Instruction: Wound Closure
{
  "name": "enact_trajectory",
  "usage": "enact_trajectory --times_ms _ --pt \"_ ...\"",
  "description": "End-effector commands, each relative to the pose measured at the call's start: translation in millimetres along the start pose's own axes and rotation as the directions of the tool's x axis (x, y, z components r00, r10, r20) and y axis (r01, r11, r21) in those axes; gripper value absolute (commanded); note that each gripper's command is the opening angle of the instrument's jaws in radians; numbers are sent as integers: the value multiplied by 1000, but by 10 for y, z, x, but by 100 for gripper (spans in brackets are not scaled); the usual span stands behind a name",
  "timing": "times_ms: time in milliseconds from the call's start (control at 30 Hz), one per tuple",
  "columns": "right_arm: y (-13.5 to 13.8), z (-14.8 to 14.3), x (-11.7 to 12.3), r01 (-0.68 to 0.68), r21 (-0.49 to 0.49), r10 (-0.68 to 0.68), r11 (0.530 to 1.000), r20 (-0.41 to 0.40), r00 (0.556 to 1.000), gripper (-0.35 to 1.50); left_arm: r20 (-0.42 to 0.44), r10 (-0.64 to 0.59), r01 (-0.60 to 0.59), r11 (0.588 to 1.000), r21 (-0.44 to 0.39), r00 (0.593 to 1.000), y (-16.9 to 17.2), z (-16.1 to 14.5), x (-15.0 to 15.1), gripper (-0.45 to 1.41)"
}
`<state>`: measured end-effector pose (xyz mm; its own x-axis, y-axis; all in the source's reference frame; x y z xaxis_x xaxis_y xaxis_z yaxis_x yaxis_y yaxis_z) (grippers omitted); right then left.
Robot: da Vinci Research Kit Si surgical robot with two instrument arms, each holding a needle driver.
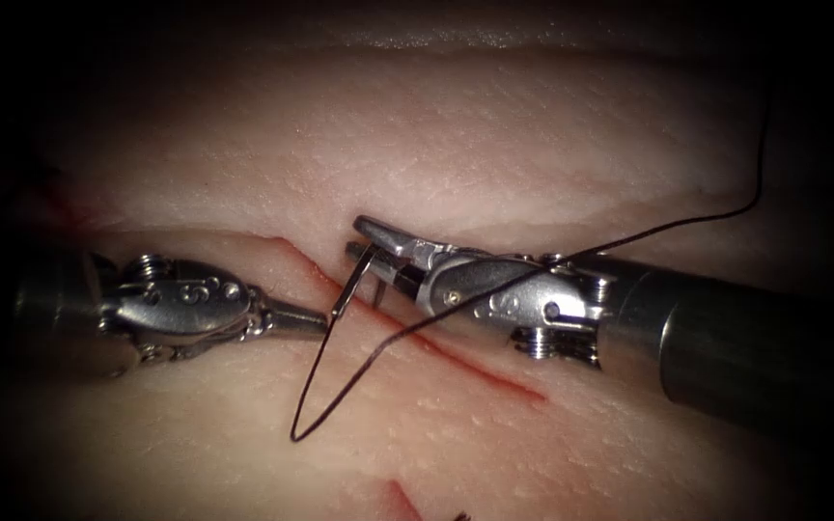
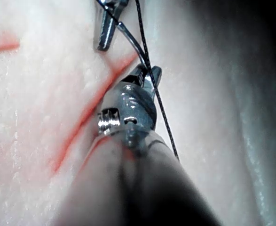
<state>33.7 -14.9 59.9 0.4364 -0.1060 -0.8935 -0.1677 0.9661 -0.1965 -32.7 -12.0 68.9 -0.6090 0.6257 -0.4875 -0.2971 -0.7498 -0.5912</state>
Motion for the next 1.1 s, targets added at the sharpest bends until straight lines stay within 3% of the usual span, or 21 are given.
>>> enact_trajectory --times_ms 33,167,300,500,1100 --pt "-10 13 -9 -13 7 13 1000 4 1000 -35 -1 2 -2 1000 0 1000 -1 9 0 -15" --pt "-23 17 -23 -37 10 37 999 8 999 -35 0 4 -4 1000 -2 1000 0 7 -2 -17" --pt "-18 15 -17 -46 12 46 999 8 999 -35 0 5 -5 1000 -3 1000 0 6 -2 -18" --pt "-46 20 -19 -33 41 33 999 17 999 -35 -1 6 -6 1000 -4 1000 -2 6 -2 -20" --pt "-74 23 -31 -48 77 46 996 35 998 -35 11 6 -6 1000 -4 1000 -3 7 -2 -22"
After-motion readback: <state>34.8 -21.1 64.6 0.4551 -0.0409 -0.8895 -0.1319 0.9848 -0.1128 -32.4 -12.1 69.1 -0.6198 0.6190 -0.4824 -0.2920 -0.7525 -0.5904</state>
